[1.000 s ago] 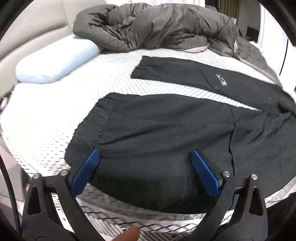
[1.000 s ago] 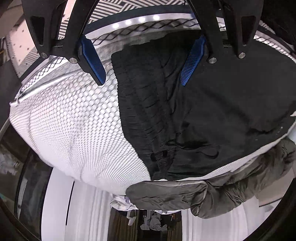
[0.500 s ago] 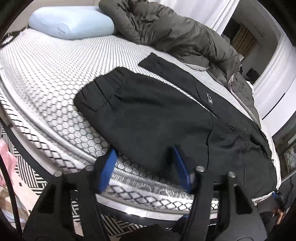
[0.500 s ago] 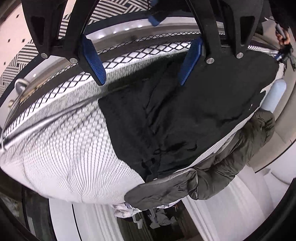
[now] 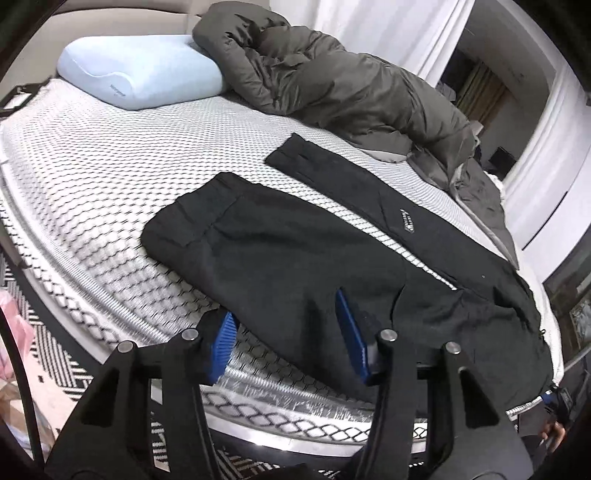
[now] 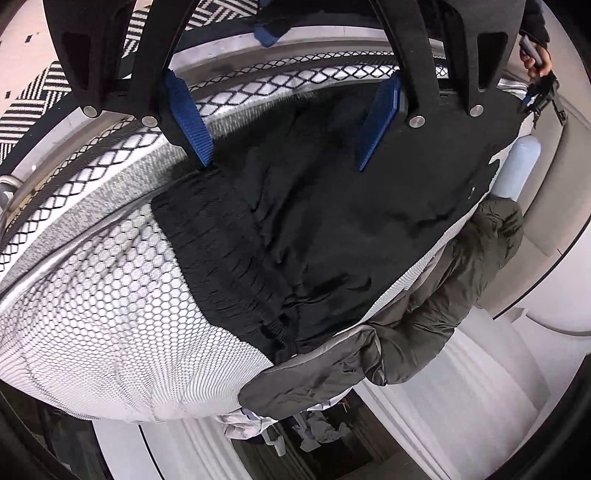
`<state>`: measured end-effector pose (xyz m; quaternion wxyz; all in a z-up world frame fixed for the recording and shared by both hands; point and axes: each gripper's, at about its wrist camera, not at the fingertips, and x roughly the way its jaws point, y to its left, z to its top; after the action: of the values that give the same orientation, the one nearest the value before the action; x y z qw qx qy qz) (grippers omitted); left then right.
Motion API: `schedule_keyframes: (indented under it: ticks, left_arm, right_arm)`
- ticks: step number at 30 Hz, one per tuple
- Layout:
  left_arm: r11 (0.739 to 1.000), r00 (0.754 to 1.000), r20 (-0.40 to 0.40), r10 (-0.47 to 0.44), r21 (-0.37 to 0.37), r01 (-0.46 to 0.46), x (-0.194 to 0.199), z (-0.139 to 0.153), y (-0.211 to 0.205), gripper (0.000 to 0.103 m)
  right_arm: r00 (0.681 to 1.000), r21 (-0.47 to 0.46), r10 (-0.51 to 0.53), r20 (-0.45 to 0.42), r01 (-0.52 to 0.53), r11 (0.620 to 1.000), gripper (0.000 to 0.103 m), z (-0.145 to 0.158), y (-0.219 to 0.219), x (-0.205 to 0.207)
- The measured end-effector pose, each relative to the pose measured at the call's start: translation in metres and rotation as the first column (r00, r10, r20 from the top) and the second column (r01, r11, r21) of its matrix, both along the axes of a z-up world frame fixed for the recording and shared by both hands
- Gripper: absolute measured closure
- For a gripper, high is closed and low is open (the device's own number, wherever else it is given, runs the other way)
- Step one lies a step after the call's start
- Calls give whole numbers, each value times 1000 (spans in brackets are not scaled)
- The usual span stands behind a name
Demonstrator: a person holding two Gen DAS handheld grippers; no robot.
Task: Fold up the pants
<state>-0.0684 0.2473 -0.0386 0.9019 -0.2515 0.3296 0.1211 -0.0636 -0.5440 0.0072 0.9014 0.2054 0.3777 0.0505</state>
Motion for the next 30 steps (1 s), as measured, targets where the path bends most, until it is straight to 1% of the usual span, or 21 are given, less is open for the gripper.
schedule_keyframes:
  ticks: [2, 3, 4, 5, 6, 7, 8, 10, 12, 14, 16, 19, 20, 21, 22, 23, 25, 26, 28, 29, 30]
  left_arm:
    - [999, 1000, -20, -1, -35, 0, 10, -9, 7, 55]
    - [999, 999, -32, 11, -47, -13, 16, -13, 10, 57]
    - [998, 999, -37, 19, -54, -21, 18, -16, 14, 66]
    - [997, 998, -44, 41, -58, -44, 22, -19, 16, 72]
    - [996, 997, -43, 67, -56, -69, 23, -20, 18, 87]
    - [995, 996, -35, 82, -52, -84, 24, -19, 19, 99]
    - [995, 996, -26, 90, -50, -91, 23, -19, 19, 101]
    - [994, 995, -1, 100, -39, -100, 17, -16, 17, 102]
    - [995, 995, -2, 98, -9, -98, 11, -14, 13, 102]
    - [995, 995, 5, 99, -11, -99, 7, -11, 13, 103]
    - [995, 994, 33, 101, -15, -101, 8, 1, 15, 103]
    - [996, 994, 69, 89, 6, -90, 32, 29, 18, 103]
    - [996, 993, 83, 81, 22, -83, 50, 44, 19, 103]
    - [996, 993, 91, 76, 36, -80, 61, 53, 19, 103]
    - [996, 992, 99, 75, 47, -80, 80, 65, 20, 103]
    - [996, 992, 100, 74, 48, -79, 92, 72, 22, 103]
    - [997, 994, 90, 68, 37, -72, 133, 87, 27, 103]
    - [997, 995, 77, 62, 36, -65, 158, 94, 29, 103]
    - [996, 996, 47, 70, 51, -73, 210, 105, 33, 103]
    - [995, 997, 16, 79, 64, -80, 244, 108, 37, 103]
    - [994, 996, -12, 84, 66, -83, 266, 107, 39, 100]
  right_arm:
    - [1000, 21, -15, -9, 15, 1000, 29, -5, 1, 13]
    - [1000, 37, -25, -14, 26, 999, 39, -8, 0, 18]
    - [999, 41, -51, -10, 52, 998, 49, -9, -1, 22]
    - [997, 29, -76, -7, 76, 997, 70, -8, -1, 25]
    - [995, 21, -101, 1, 101, 995, 82, -6, -1, 25]
    - [993, 44, -114, 35, 113, 993, 89, -2, -1, 23]
    - [990, 53, -124, 60, 121, 991, 91, 3, -1, 21]
    - [984, 30, -150, 97, 147, 989, 93, 12, 0, 12]
    - [983, 19, -150, 102, 149, 989, 93, 15, 1, 3]
    - [983, 5, -146, 108, 146, 989, 93, 19, 3, -6]
    - [982, 4, -143, 126, 143, 990, 93, 29, 6, -8]
    - [971, -3, -141, 191, 144, 990, 93, 56, 13, 2]
    - [967, -8, -142, 213, 147, 989, 93, 67, 17, 8]
    - [963, -17, -142, 229, 150, 989, 93, 78, 20, 17]
    - [957, -29, -145, 250, 157, 987, 93, 91, 25, 33]
    - [954, -36, -146, 262, 161, 986, 93, 101, 27, 44]
    - [946, -53, -155, 285, 177, 983, 93, 122, 33, 80]
    - [944, -68, -159, 289, 186, 980, 93, 132, 37, 104]
    - [951, -107, -161, 266, 195, 975, 93, 147, 45, 160]
    - [954, -126, -161, 253, 198, 972, 92, 152, 48, 183]
    - [957, -149, -166, 236, 204, 967, 91, 156, 53, 209]
